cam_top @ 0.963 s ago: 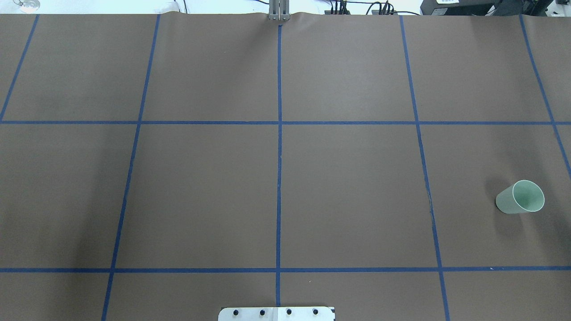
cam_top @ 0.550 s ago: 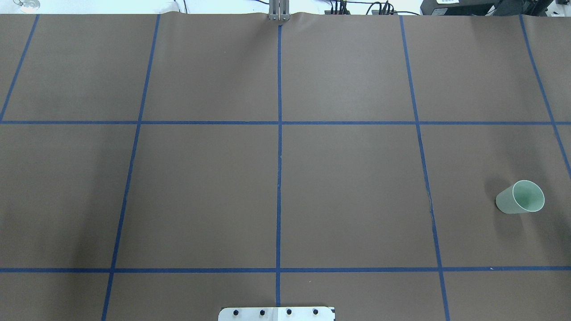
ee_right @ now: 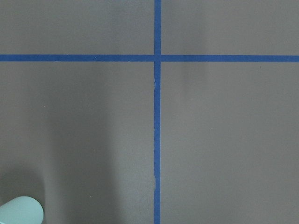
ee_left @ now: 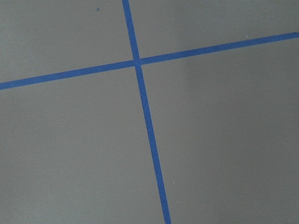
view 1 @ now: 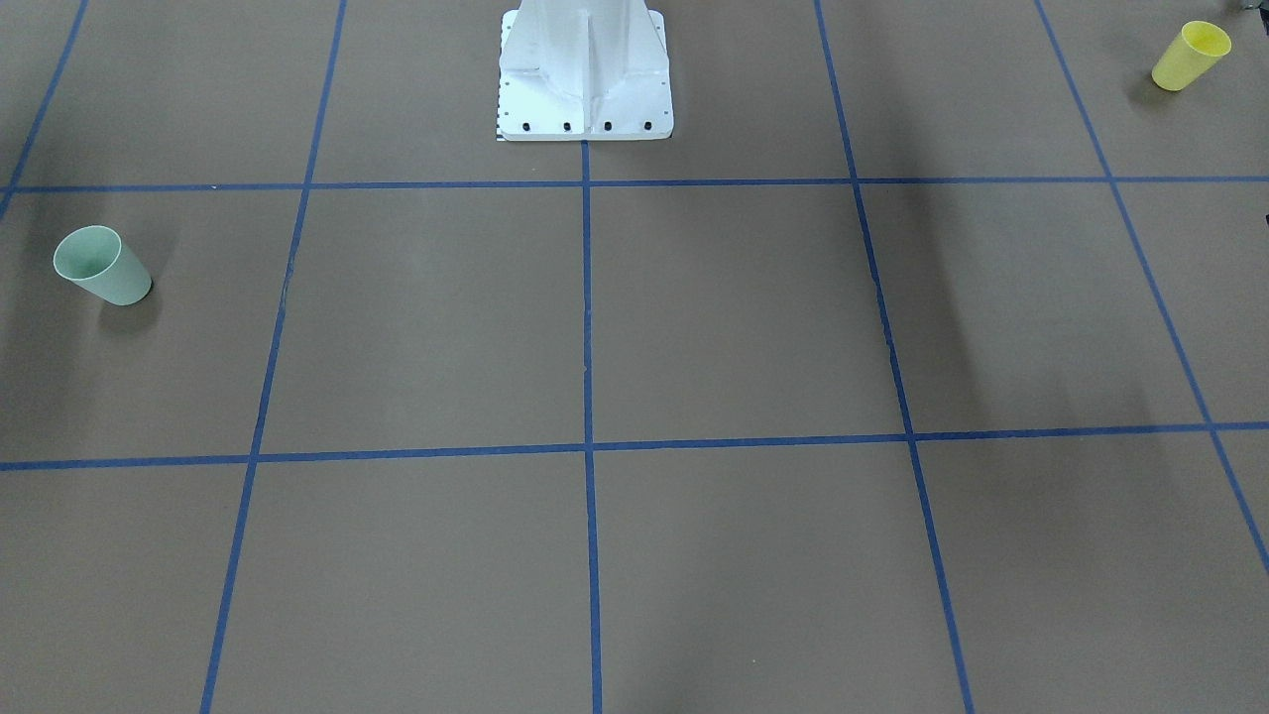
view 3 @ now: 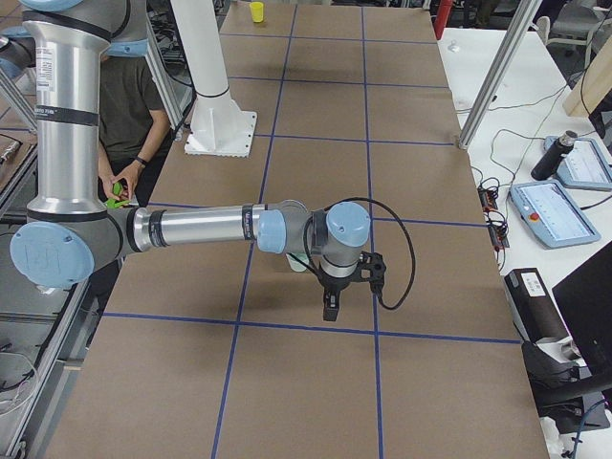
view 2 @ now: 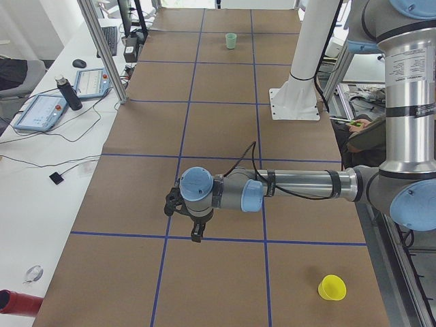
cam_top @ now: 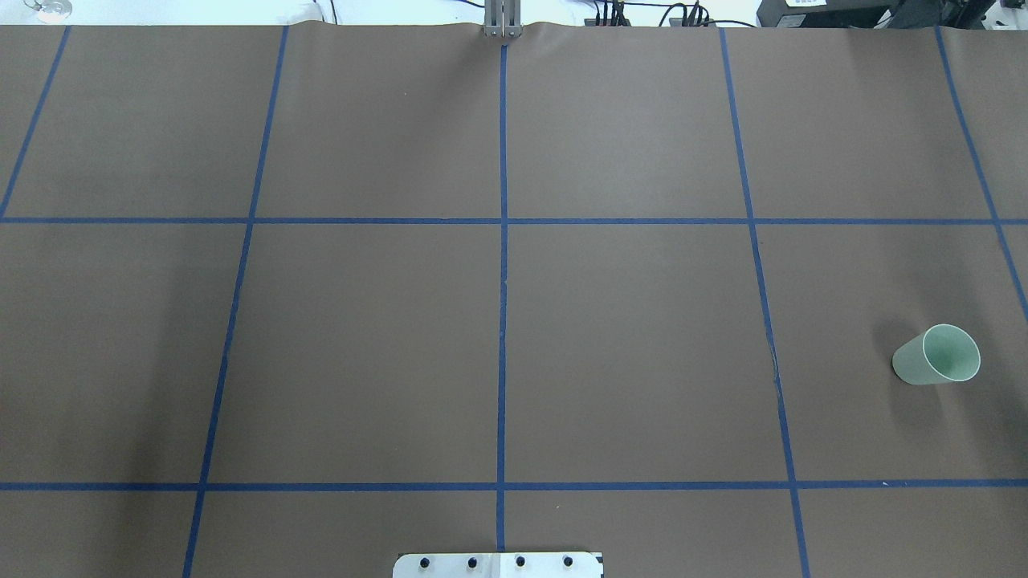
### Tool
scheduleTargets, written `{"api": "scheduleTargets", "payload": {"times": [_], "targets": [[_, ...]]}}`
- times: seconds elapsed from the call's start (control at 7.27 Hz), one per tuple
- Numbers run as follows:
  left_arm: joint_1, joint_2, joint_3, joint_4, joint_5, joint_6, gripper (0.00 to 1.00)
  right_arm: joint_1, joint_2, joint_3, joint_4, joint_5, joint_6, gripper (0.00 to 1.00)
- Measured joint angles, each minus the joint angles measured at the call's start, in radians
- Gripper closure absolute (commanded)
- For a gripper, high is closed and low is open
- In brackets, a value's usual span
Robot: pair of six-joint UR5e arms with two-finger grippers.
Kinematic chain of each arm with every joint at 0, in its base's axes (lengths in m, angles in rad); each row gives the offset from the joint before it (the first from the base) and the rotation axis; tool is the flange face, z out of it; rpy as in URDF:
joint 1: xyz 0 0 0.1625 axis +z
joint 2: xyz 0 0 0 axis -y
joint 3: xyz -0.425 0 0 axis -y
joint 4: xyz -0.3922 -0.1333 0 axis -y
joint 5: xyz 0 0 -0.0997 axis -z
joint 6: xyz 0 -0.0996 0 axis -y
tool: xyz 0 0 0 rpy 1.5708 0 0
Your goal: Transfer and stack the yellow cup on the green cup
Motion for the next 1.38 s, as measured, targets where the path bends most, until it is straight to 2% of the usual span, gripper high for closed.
{"api": "scheduleTargets", "payload": {"times": [0.28, 0.69, 0.83, 0.96, 1.38], "targets": [[0.033, -0.001, -0.006, -0.024, -0.003, -0.214, 0.0, 0.0, -0.001, 0.002, 0.0, 0.007, 0.0, 0.0], [0.146, -0.001, -0.014, -0.138, 0.059, -0.769, 0.0, 0.0, -0.002, 0.002, 0.0, 0.009, 0.001, 0.0], [0.18, 0.005, -0.017, -0.173, 0.117, -0.935, 0.0, 0.0, -0.002, 0.002, 0.0, 0.009, 0.002, 0.0], [0.225, 0.021, -0.019, -0.205, 0.214, -1.066, 0.0, -0.002, 0.0, 0.001, 0.0, 0.009, 0.003, 0.0], [0.388, 0.108, -0.019, -0.232, 0.573, -1.386, 0.0, -0.008, 0.006, 0.002, 0.001, 0.009, 0.005, 0.0]]}}
